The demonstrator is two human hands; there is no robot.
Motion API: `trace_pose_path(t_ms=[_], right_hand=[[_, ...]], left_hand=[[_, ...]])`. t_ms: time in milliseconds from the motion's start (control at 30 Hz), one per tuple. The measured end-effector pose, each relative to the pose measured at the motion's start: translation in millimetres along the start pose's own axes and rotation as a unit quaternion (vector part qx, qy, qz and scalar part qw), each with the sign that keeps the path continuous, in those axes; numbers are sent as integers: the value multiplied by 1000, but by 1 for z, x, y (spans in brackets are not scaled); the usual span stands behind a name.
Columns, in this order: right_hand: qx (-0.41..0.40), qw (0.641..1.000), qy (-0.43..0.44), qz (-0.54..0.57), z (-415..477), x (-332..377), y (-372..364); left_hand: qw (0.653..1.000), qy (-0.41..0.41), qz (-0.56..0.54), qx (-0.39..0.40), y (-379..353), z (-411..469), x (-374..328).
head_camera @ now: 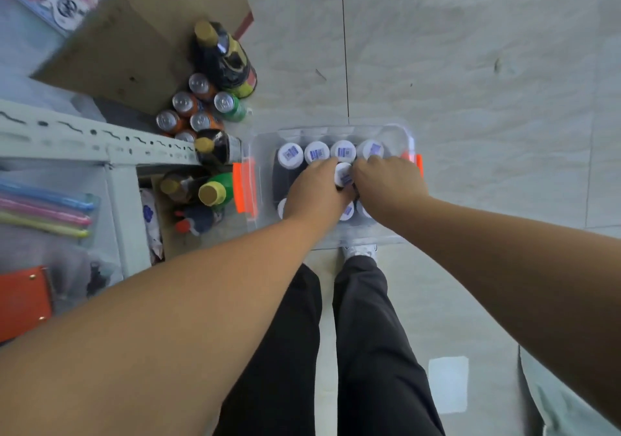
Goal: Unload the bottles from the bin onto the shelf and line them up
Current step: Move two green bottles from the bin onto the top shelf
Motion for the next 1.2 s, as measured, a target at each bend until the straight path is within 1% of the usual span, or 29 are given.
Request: trace_pose_path(t_ms=[67,133,167,267,333,400,500,633,733,833,967,1133,1200], right_hand=[[2,997,-24,77,-6,-6,28],[7,986,-54,157,-11,-15,68],[0,982,-62,179,-14,-20,95],[-26,970,-95,222,-26,-33,194],[-37,963,-118,240,-37,-46,273],[-59,961,-107,248,-50,-57,355],[-82,969,-51,228,-68,-67,467],[-113,982,3,154,-87,-72,598],[-137,984,18,114,-110,-71,682],[-153,985,48,63,-136,-61,757],[-178,978,102,26,-176,-29,829],[-199,958,206,-7,-223,39,864],[-202,945,255,8,-243,75,864]], left_hand=[[999,-18,-28,2,36,-8,-19],[998,-54,-23,1,79,-12,-45],[997,-71,-13,0,102,-14,-62],[996,-86,11,-6,182,-18,-124],[993,-104,43,-25,242,-22,-172],[988,-133,68,-42,305,-33,-221],[978,-181,91,-57,397,-57,-286],[976,-178,88,-94,504,-98,-350],[972,-173,92,-130,569,-141,-388],[966,-163,101,-175,628,-191,-410],[963,-134,67,-225,675,-266,-417],[947,-78,43,-308,695,-375,-391],[941,-47,33,-334,694,-417,-367]])
Point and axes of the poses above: each hand's wrist, its own z-axis towards the middle knuckle, its own y-axis out of the back of the hand, x = y × z, the point moved 4 cm from there along z, towards the middle knuckle, and after that the axes turned 8 degrees about -x, right-handed, at the moved point
